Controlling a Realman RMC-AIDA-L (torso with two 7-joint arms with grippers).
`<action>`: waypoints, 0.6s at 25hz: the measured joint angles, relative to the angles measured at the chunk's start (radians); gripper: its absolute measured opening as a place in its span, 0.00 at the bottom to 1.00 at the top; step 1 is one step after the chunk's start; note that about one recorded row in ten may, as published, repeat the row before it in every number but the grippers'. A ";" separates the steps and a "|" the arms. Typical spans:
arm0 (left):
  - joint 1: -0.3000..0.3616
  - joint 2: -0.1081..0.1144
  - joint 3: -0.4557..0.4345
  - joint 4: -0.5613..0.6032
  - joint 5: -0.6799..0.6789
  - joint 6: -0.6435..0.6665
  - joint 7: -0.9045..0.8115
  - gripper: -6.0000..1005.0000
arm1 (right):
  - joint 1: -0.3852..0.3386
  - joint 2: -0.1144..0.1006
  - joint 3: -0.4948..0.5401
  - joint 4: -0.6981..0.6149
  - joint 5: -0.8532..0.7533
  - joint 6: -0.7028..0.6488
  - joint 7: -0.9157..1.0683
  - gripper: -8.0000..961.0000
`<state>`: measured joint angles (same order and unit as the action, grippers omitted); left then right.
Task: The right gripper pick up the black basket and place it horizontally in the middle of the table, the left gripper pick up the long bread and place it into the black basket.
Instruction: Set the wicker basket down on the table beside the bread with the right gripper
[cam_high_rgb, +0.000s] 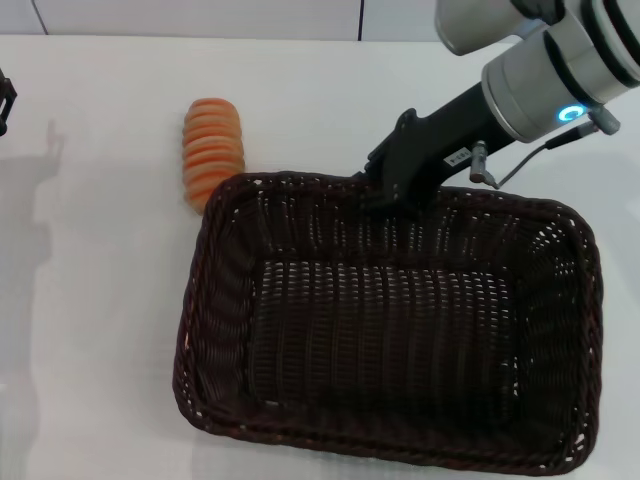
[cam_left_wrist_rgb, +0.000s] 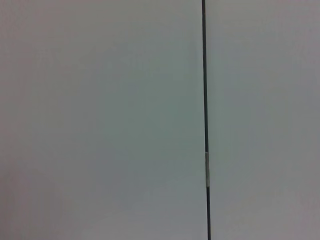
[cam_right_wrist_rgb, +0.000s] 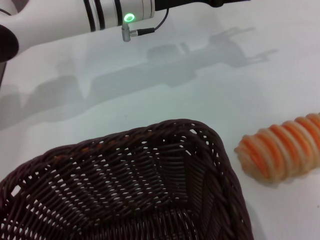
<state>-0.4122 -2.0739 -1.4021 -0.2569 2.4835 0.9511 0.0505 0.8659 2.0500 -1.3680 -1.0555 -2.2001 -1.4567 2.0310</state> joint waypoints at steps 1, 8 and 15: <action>0.000 0.000 0.000 0.000 0.000 0.000 -0.004 0.78 | 0.000 0.000 0.000 0.000 0.000 0.000 0.000 0.21; 0.005 0.001 0.000 0.001 0.000 0.000 -0.010 0.78 | -0.047 0.011 0.001 -0.062 -0.024 0.100 0.006 0.22; -0.005 0.002 0.000 0.002 0.000 -0.020 -0.011 0.78 | -0.072 0.024 -0.009 -0.101 -0.021 0.131 -0.011 0.32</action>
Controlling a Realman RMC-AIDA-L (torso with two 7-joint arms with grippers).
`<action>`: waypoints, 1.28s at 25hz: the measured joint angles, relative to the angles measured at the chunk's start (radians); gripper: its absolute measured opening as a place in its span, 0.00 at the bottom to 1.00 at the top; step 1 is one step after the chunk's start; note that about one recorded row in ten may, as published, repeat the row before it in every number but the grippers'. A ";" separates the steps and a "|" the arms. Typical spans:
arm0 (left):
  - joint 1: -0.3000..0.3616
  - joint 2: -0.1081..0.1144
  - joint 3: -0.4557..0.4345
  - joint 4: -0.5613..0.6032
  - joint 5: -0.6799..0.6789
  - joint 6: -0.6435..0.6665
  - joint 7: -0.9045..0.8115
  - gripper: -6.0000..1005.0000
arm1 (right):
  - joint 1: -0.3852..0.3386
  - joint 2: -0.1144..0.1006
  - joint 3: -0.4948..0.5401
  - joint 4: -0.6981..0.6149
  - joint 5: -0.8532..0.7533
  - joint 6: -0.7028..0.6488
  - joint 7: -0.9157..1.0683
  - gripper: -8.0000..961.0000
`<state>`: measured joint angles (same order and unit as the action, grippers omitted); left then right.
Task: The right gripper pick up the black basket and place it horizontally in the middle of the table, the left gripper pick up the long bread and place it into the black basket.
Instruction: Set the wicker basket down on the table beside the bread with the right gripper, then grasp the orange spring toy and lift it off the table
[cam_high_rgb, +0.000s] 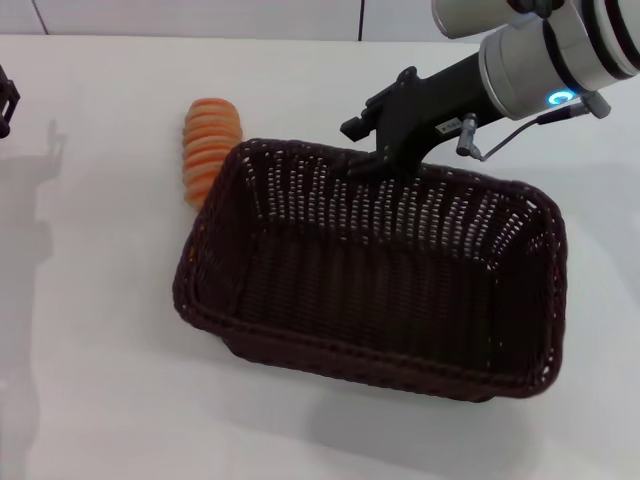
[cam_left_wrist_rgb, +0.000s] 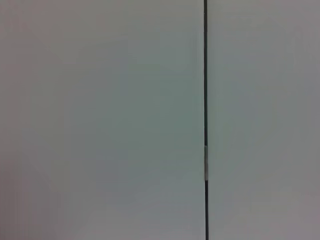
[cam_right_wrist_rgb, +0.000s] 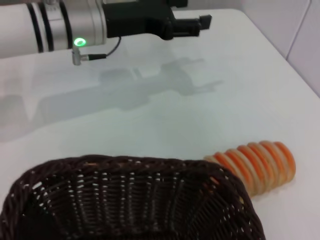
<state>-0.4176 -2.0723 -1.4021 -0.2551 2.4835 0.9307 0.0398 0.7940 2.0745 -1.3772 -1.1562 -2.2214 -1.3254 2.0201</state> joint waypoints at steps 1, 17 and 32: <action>-0.002 0.000 0.000 0.000 0.000 -0.004 0.000 0.78 | 0.000 0.000 0.000 0.000 0.000 0.000 0.000 0.36; 0.006 0.004 0.006 -0.016 0.004 0.002 -0.031 0.77 | -0.490 0.003 -0.113 -0.327 0.272 0.905 -0.009 0.87; -0.055 0.009 0.009 -0.051 0.009 0.003 -0.018 0.76 | -0.772 0.002 -0.582 -0.160 -0.032 2.037 0.276 0.86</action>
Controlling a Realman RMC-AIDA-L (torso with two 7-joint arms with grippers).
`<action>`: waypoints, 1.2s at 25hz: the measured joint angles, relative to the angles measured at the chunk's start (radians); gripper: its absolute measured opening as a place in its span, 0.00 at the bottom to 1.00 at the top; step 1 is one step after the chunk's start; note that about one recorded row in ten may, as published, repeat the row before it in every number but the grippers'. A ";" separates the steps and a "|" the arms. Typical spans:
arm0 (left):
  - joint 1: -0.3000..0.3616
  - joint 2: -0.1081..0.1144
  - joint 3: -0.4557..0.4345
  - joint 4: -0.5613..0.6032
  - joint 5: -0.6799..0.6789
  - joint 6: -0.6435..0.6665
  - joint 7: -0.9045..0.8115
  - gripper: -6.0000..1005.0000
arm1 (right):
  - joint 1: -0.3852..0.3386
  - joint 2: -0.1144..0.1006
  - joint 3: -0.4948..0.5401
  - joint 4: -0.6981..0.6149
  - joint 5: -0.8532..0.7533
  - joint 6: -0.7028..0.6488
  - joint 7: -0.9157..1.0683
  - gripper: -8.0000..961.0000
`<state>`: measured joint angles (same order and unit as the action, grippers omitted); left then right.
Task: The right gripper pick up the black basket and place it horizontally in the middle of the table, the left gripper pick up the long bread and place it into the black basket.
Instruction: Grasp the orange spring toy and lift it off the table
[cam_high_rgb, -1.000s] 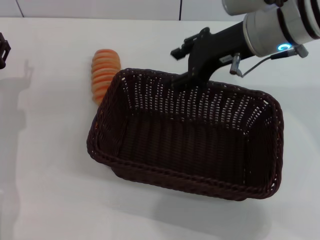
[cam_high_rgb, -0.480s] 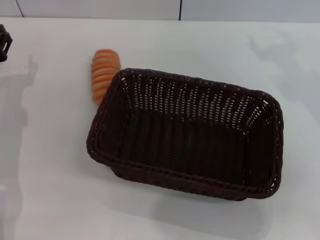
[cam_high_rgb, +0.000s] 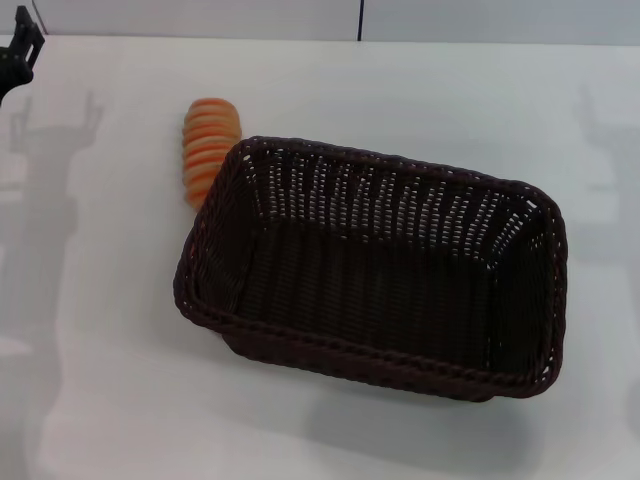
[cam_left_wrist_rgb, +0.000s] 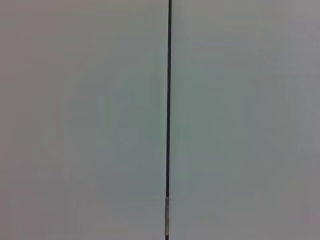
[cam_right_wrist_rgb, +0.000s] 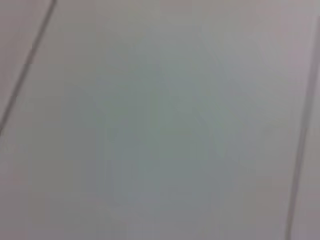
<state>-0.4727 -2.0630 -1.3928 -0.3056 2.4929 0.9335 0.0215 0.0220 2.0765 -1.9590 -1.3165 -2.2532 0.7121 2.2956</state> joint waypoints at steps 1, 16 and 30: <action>-0.001 0.000 0.000 0.000 0.000 -0.001 0.000 0.76 | -0.006 -0.001 -0.008 0.052 -0.015 0.047 0.075 0.86; 0.128 0.084 0.020 -0.719 0.269 -0.795 -0.101 0.75 | -0.168 0.005 -0.102 0.532 0.007 0.585 0.672 0.86; -0.196 -0.003 -0.259 -0.662 0.272 -1.703 0.090 0.74 | -0.172 0.001 -0.093 0.542 0.017 0.589 0.661 0.86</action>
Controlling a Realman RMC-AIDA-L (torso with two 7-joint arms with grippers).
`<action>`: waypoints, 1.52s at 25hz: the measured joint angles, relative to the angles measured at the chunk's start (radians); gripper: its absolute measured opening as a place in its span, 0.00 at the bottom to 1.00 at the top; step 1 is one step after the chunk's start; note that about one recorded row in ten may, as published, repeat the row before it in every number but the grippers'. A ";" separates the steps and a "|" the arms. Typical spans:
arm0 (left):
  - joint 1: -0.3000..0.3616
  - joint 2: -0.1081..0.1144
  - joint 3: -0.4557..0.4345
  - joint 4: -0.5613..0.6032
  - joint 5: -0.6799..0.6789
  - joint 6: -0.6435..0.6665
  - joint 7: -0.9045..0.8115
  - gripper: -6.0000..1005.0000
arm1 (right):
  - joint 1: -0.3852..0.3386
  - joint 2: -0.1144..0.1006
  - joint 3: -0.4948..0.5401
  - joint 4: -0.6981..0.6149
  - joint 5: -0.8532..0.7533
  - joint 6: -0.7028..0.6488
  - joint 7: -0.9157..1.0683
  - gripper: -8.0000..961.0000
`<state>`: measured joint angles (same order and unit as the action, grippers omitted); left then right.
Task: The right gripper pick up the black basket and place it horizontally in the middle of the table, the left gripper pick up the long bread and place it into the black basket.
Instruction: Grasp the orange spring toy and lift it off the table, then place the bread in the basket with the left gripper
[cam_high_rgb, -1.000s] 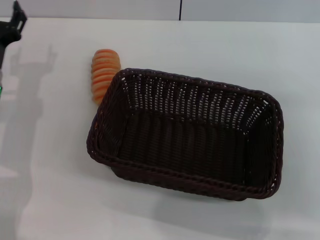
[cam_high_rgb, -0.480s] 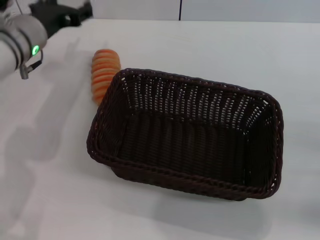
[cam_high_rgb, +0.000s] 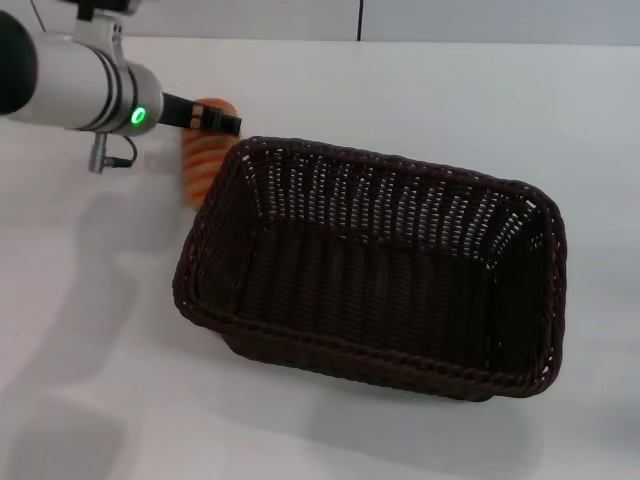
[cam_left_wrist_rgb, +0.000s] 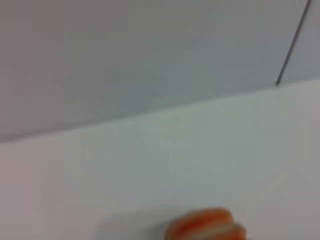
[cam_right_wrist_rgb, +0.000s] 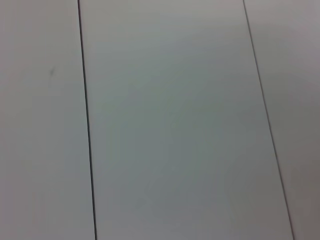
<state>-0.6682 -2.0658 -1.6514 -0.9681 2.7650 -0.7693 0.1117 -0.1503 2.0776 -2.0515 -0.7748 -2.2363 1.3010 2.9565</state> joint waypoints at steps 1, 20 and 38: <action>-0.023 0.000 -0.011 0.041 0.000 -0.002 -0.003 0.74 | 0.000 0.000 0.000 0.000 0.000 0.000 0.000 0.86; -0.103 -0.001 -0.039 0.216 -0.039 0.043 0.073 0.73 | 0.017 -0.004 0.023 -0.003 -0.001 -0.014 -0.005 0.86; 0.286 0.003 0.016 -0.495 -0.511 0.075 0.486 0.51 | 0.010 -0.001 0.025 -0.004 0.000 -0.006 -0.005 0.86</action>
<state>-0.3819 -2.0626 -1.6352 -1.4630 2.2543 -0.6946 0.5978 -0.1401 2.0769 -2.0269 -0.7783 -2.2363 1.2952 2.9514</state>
